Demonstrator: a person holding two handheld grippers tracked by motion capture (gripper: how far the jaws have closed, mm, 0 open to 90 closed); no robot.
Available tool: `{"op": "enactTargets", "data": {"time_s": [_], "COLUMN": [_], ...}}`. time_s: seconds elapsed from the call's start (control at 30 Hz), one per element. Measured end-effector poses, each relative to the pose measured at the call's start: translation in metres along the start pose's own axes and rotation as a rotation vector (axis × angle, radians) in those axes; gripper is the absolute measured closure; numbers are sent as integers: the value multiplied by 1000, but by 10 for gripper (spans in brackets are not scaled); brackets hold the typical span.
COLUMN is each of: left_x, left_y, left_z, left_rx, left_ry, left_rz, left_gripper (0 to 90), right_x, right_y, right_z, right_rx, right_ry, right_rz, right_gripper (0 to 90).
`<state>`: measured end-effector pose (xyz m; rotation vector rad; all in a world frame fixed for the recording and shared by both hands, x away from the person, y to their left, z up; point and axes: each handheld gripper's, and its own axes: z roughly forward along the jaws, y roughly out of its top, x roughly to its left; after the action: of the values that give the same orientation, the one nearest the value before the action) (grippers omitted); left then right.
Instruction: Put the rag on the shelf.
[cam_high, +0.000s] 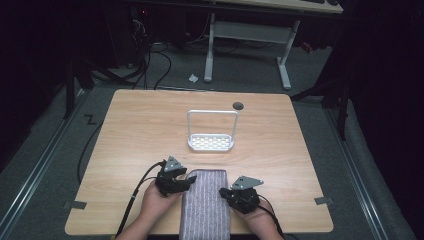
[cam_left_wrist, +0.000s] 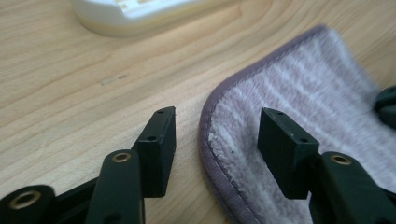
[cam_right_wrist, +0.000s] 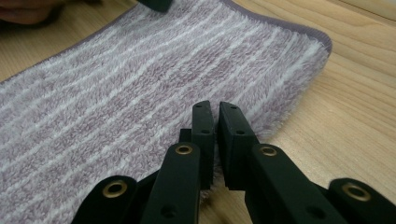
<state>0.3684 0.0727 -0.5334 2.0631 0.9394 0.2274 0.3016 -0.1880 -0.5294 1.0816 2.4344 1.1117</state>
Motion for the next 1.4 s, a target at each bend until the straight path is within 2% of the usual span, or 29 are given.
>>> {"op": "enactTargets", "data": {"time_s": [0.07,0.1,0.13,0.2,0.3,0.37,0.5,0.63,0.67,0.73,0.77,0.8,0.83,0.87,0.9,1.0,1.13,1.2,1.23,1.27,1.3,1.4], "left_x": [-2,-3,-2,-3,-5,-6,-7,-7,-7,-6,-6,-6,-7,-8,-9,-18,-21,-22,-22,-21,-20,-15], "left_y": [0,0,-1,-3,-5,-8,-10,-10,-10,-10,-10,-9,-10,-10,-10,-11,-9,-9,-9,-10,-10,-11], "left_z": [1,1,0,-1,-2,-4,-5,-5,-5,-4,-4,-4,-4,-4,-4,-5,-2,-2,-2,-3,-3,-4], "left_rx": [-7,-5,-6,-17,-16,-21,-26,-28,-30,-33,-35,-35,-35,-36,-38,-32,-29,-28,-28,-27,-29,-31], "left_ry": [5,8,1,-1,-15,-37,-52,-63,-70,-87,-92,-92,-97,-101,-101,-53,-8,11,11,5,0,-33], "left_rz": [6,5,-2,-14,-20,-45,-71,-72,-77,-93,-95,-91,-92,-95,-95,-59,-46,-37,-39,-45,-63,-112], "left_gripper": [476,565,565,624,644,663,663,641,608,592,563,563,554,484,484,415,420,440,478,613,664,707], "right_x": [0,0,0,-1,-1,-1,0,-1,-5,-8,-15,-15,-19,-24,-26,-30,-27,-25,-24,-22,-18,-16], "right_y": [0,-1,-1,-3,-5,-6,-8,-3,3,7,17,17,21,26,28,29,23,23,22,22,20,18], "right_z": [0,-1,-1,-5,-7,-9,-13,-17,-17,-16,-13,-13,-10,-6,-3,5,11,13,15,17,19,19], "right_rx": [0,-1,-1,9,9,9,7,-22,-43,-48,-46,-46,-43,-42,-45,-36,-13,-3,0,3,5,-10], "right_ry": [-4,-21,-21,-43,-54,-61,-42,-45,-62,-76,-111,-111,-124,-134,-150,-172,-179,-167,-165,-161,-165,-151], "right_rz": [-3,-12,-12,-11,-10,-11,8,30,52,63,76,76,94,127,134,155,162,170,167,161,132,125], "right_gripper": [850,850,850,851,851,850,825,774,739,711,645,645,611,579,564,553,559,533,522,514,535,569]}}
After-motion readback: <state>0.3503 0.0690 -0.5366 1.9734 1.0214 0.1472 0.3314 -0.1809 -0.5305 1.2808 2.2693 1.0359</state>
